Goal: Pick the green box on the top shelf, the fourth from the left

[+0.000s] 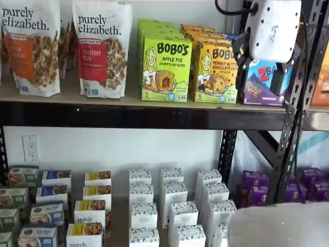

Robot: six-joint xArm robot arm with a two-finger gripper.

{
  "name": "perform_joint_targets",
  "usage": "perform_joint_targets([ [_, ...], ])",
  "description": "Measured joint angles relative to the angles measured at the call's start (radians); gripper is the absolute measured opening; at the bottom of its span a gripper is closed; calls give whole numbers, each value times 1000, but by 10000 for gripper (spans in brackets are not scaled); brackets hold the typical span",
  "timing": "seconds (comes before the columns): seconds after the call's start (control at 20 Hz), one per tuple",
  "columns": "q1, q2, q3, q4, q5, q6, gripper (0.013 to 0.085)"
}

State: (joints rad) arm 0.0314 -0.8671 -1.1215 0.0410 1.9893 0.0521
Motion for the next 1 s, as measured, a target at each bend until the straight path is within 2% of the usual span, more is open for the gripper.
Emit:
perform_joint_targets([
  [0.05,-20,-6,6,21,-9,-12,850],
  [0.1,-101,-32,31,105,-42,-58,850],
  [0.15,-146,-46,45,161,-62,-86,850],
  [0.2,-155,-49,48,175,-67,-93,850],
  [1.0,-88,-44,54,158,-103,-41,850],
])
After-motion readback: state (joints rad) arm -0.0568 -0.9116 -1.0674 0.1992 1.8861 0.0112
